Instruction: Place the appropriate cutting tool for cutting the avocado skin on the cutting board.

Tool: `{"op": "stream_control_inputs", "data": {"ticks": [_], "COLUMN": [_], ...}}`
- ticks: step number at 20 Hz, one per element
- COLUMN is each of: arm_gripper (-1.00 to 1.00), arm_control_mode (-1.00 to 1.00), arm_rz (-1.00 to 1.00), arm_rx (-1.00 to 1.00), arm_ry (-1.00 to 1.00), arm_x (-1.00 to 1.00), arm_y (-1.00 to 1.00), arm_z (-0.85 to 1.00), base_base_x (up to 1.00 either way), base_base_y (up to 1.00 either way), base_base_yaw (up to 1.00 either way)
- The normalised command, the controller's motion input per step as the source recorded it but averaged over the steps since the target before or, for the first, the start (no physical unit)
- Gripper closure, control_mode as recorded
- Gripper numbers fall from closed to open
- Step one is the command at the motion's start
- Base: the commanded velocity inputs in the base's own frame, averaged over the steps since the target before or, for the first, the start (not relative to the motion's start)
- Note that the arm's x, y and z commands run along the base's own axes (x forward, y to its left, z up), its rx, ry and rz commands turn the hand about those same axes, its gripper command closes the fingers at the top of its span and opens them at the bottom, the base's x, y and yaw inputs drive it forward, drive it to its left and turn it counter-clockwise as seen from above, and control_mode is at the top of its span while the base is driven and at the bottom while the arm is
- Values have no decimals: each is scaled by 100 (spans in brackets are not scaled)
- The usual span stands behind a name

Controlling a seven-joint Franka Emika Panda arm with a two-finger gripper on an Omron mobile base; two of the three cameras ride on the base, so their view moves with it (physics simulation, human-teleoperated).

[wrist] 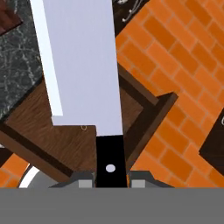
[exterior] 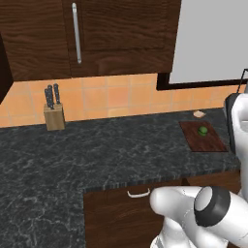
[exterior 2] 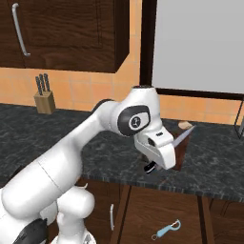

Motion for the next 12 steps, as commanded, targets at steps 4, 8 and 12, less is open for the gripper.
{"op": "stream_control_inputs", "data": {"ticks": [4, 8, 12], "arm_gripper": [100, 100, 100], "arm_control_mode": [-100, -100, -100], "arm_rz": [6, 9, 9], "arm_rx": [9, 6, 2], "arm_ry": [8, 4, 1], "arm_x": [100, 100, 100], "arm_y": [-28, -10, -2], "arm_z": [-9, -36, -64], "base_base_x": [0, 0, 0], "base_base_y": [0, 0, 0], "base_base_yaw": [0, 0, 0]}}
